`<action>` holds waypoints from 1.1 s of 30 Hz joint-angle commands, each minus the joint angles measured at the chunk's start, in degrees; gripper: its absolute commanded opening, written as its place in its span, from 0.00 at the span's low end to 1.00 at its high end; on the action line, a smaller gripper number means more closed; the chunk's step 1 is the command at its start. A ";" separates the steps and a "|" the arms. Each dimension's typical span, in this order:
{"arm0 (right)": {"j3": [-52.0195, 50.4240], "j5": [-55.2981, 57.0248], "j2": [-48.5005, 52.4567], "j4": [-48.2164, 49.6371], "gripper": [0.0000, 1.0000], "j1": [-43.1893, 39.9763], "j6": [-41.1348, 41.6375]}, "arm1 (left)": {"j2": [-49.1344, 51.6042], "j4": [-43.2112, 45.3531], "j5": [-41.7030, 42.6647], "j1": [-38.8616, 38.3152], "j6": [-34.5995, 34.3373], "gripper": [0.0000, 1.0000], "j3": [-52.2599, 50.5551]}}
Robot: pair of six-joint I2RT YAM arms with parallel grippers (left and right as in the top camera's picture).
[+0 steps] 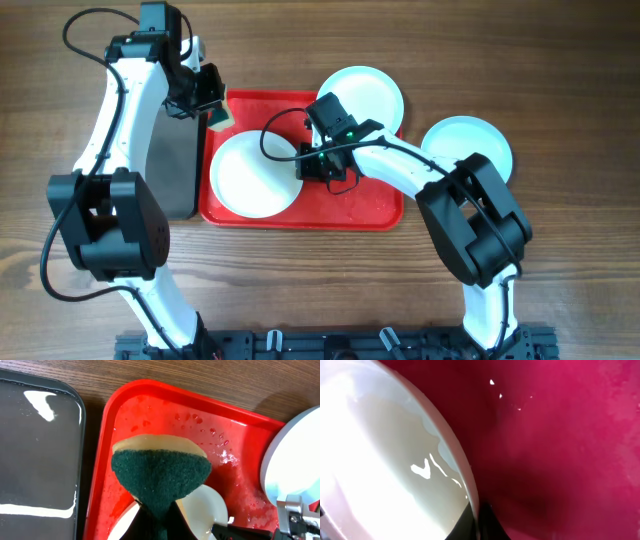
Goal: Clean dirty plates on tray and stack at the side
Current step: 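Raise the left gripper with the sponge and lift the plate with the right gripper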
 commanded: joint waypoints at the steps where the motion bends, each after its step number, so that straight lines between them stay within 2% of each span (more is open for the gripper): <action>1: -0.72 6.58 -5.46 -2.60 0.04 -0.57 -4.02 | 0.72 0.17 -0.98 -0.04 -1.18 0.04 -0.46; 3: -0.72 14.14 -9.94 -5.90 0.04 -0.33 -4.09 | 0.72 0.17 -0.96 -0.04 -1.20 0.04 -0.46; 8: -0.72 42.77 -21.49 -14.14 0.04 3.04 -6.05 | 0.72 0.13 -0.96 -0.04 -1.20 0.04 -0.46; 13: -0.72 62.38 -24.17 -14.67 0.04 8.04 -10.73 | 0.72 0.15 -0.96 -0.04 -1.42 0.04 -0.46; 24: -0.72 84.54 -24.15 -10.36 0.04 19.45 -29.66 | 0.72 0.17 -0.96 -0.04 -1.42 0.04 -0.46; 28: -0.72 96.02 -24.15 -4.79 0.04 23.54 -37.44 | 0.72 0.17 -0.96 -0.04 -1.42 0.04 -0.46; 33: -0.72 104.94 -24.15 4.52 0.04 26.80 -45.94 | 0.72 0.17 -0.96 -0.04 -1.42 0.04 -0.46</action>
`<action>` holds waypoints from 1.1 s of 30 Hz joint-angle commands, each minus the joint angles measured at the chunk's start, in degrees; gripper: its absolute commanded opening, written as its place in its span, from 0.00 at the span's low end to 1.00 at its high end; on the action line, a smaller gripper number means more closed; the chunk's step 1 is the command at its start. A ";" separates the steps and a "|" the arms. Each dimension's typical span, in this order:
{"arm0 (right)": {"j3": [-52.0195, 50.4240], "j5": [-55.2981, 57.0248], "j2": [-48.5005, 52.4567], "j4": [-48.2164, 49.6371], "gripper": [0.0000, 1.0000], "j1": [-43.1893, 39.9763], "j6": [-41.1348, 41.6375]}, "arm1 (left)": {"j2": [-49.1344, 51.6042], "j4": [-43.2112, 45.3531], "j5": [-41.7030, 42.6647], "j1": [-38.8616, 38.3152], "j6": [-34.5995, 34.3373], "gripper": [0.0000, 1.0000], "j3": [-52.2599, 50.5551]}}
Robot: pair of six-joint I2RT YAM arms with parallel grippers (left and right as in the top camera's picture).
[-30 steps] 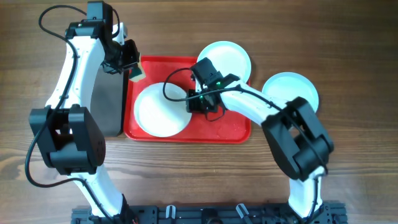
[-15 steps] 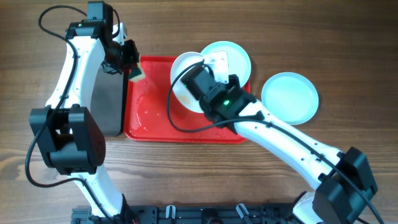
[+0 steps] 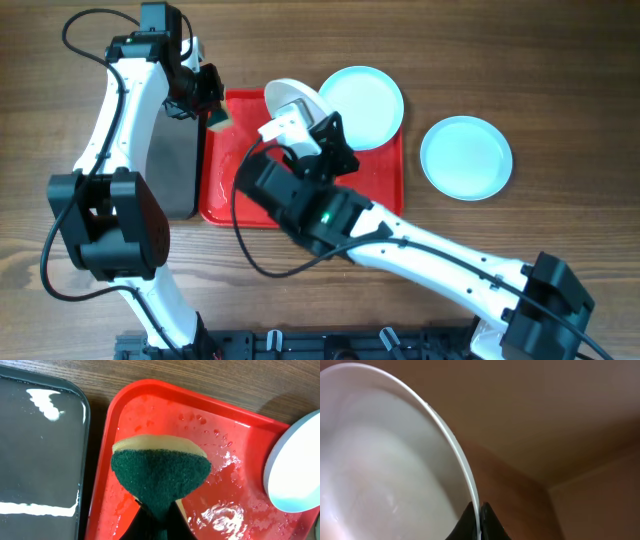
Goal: Clean dirty plates on tray and stack at the side
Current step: 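Raise the left gripper with the sponge and lift the plate with the right gripper, then carry the plate with the right gripper and stack it on the right plate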
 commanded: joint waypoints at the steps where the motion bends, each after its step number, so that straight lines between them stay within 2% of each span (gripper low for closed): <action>1: 0.28 10.82 -0.39 5.27 0.04 1.75 -9.07 | 0.66 0.20 -0.28 -0.04 -0.76 0.04 -0.39; 11: 0.28 11.17 -0.39 7.34 0.04 2.08 -9.92 | 0.66 0.20 -0.28 -0.04 -0.79 0.04 -0.39; 16: 0.17 8.37 -0.37 4.28 0.04 2.08 -3.89 | 0.66 0.17 -0.28 -0.04 -0.79 0.04 -0.39; 18: 0.17 1.57 -0.37 -2.36 0.04 2.08 3.54 | 0.66 0.20 -0.28 -0.04 -0.79 0.04 -0.39; 21: 0.17 -12.00 -0.37 -14.45 0.04 1.53 19.76 | 0.66 0.17 -0.28 -0.04 -0.79 0.04 -0.39; 25: 0.17 -27.45 -0.87 -20.74 0.04 -1.29 31.71 | 0.66 0.15 -0.28 -0.04 -0.79 0.04 -0.39; 31: 0.17 -54.93 -5.70 -21.42 0.04 -15.63 30.95 | 0.66 0.20 -0.28 -0.04 -0.79 0.04 -1.31; 33: 0.17 -64.98 -7.78 -21.46 0.04 -24.17 28.28 | 0.66 0.42 -0.28 -0.04 -0.79 0.04 -2.32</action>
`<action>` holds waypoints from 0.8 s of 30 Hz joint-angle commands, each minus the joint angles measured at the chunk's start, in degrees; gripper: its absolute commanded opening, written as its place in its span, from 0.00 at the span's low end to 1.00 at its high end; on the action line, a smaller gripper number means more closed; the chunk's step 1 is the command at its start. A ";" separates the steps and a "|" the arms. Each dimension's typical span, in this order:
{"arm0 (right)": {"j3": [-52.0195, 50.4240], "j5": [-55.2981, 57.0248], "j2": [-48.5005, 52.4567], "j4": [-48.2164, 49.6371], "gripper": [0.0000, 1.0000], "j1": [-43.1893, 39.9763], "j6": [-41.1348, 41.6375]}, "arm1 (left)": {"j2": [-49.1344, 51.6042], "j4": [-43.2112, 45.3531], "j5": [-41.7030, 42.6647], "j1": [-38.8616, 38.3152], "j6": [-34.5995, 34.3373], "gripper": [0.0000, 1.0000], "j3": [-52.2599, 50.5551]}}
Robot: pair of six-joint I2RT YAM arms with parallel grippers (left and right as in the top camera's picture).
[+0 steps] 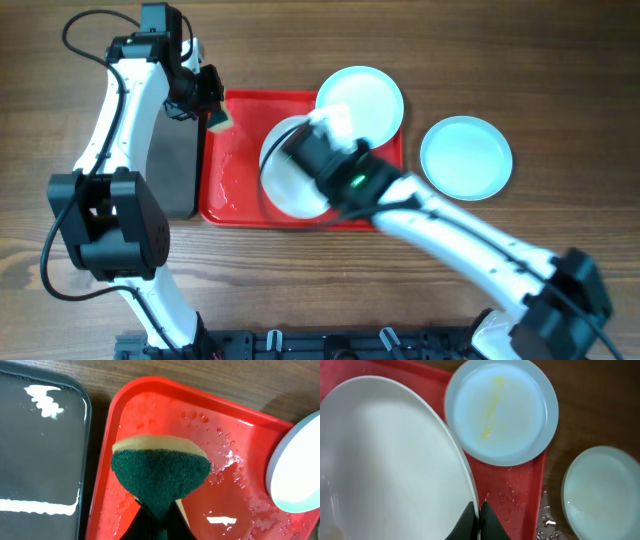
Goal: Clean dirty plates on tray and stack at the side
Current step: 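Carry the plate with the right gripper and stack it on the right plate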
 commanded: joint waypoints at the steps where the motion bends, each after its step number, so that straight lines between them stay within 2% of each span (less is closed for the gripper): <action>1: 0.07 -21.51 -5.33 -0.28 0.04 -12.46 -1.40 | 0.66 0.39 -0.07 -0.04 -0.59 0.04 -2.01; 5: 0.07 -30.88 -6.23 -4.07 0.04 -29.49 -3.08 | 0.66 1.66 -0.07 -0.04 -0.59 0.04 -4.70; 8: -0.11 -32.28 -5.95 -6.51 0.04 -40.94 -3.23 | 0.66 2.43 -0.02 -0.26 -2.99 0.04 -6.03; 13: -4.39 -32.26 -5.27 -6.38 0.04 -54.21 -3.21 | 0.66 4.11 -0.09 -3.02 -3.34 0.04 -7.34; 17: -9.90 -31.45 -3.72 -3.72 0.04 -61.18 -3.19 | 0.66 5.86 -0.09 -6.10 -3.34 0.04 -7.41; 23: -18.82 -30.49 -3.58 4.59 0.04 -63.49 -3.19 | 0.66 8.37 -0.11 -9.49 -3.37 0.04 -7.39; 24: -19.69 -30.58 -3.58 5.49 0.13 -63.49 -3.21 | 0.66 8.37 -0.13 -9.68 -3.34 0.04 -7.39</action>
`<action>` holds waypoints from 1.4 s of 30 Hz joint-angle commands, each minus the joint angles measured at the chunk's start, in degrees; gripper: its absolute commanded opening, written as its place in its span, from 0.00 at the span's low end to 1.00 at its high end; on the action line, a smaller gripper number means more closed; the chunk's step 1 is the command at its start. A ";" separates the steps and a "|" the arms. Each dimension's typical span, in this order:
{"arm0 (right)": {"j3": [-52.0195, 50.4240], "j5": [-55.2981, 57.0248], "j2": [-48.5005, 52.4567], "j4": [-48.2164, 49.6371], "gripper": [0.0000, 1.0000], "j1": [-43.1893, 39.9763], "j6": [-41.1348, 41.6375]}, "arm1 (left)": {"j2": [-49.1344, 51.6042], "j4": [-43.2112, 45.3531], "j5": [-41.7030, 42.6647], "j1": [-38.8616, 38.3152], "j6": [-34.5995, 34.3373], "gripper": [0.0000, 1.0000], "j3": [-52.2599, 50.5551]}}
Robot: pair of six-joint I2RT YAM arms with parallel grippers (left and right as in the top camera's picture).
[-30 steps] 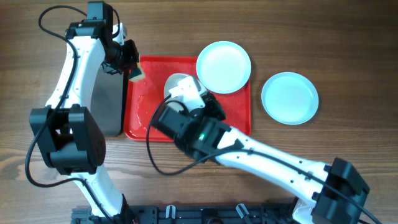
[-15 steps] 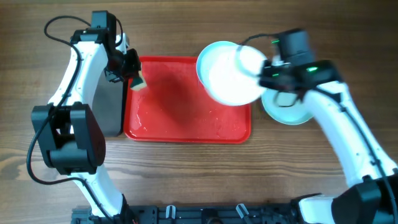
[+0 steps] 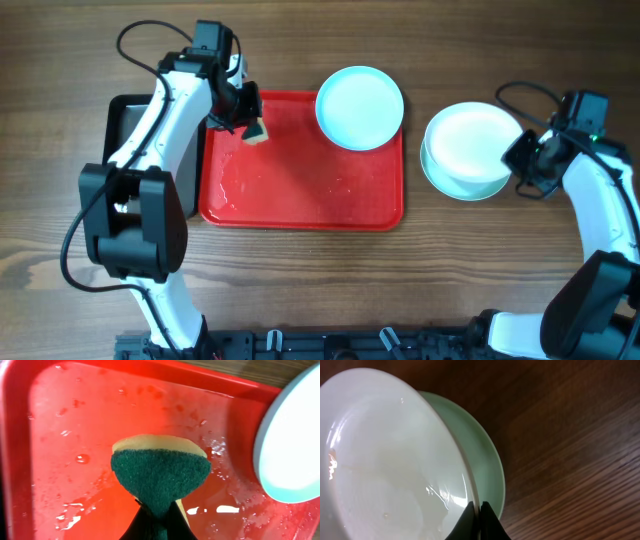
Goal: Clean dirty plates on tray and stack at the side
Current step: 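Carry the plate with the right gripper and stack it on the right plate, then grasp the last plate rim with the right gripper and drag it left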
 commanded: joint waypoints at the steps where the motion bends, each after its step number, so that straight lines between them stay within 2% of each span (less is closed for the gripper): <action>1: -2.54 -0.11 0.55 1.97 0.18 -0.02 -0.37 | 0.66 0.28 0.04 -0.72 -0.79 0.04 -0.35; 2: -2.78 -0.11 0.55 2.19 0.24 -0.04 -0.37 | 0.66 0.28 0.04 -0.74 -0.79 0.04 -0.35; 4: -2.78 -0.87 0.55 2.47 0.28 -0.02 -0.42 | 0.66 0.28 0.04 -0.72 -0.79 0.04 -0.35; 9: -1.38 -13.07 0.52 4.63 0.31 0.57 -4.90 | 0.66 0.24 0.07 -0.74 -1.01 0.04 -0.37; 13: 3.74 -15.10 0.55 5.70 0.32 8.81 -4.66 | 0.66 0.26 0.07 -0.74 -1.01 0.04 -0.37; 14: 4.79 -14.60 0.55 7.04 0.36 12.57 -3.28 | 0.66 0.26 0.07 -0.74 -1.01 0.04 -0.35; 15: 5.53 -9.88 0.63 9.05 0.38 17.97 1.51 | 0.66 0.24 0.07 -0.74 -1.01 0.04 -0.37; 18: 5.57 1.07 1.29 12.22 0.37 26.16 10.51 | 0.66 0.02 0.02 -0.74 -1.16 0.04 -0.37; 22: 5.64 2.80 5.49 14.97 0.34 31.56 15.02 | 0.66 0.02 0.02 -0.72 -1.18 0.04 -0.37; 34: 5.64 -1.55 19.10 22.18 0.28 34.03 16.81 | 0.66 -0.11 -0.17 -0.74 -2.27 0.04 -0.37; 36: 5.64 -1.92 19.87 22.93 0.23 34.64 17.27 | 0.66 -0.11 -0.20 -0.74 -2.27 0.04 -0.37; 40: 5.64 -3.23 19.87 22.47 0.06 36.37 16.35 | 0.66 -0.13 -0.17 -0.74 -2.25 0.04 -0.37; 42: 5.64 -5.57 19.87 20.92 0.04 38.86 14.80 | 0.66 -0.17 -0.24 -0.72 -2.25 0.04 -0.37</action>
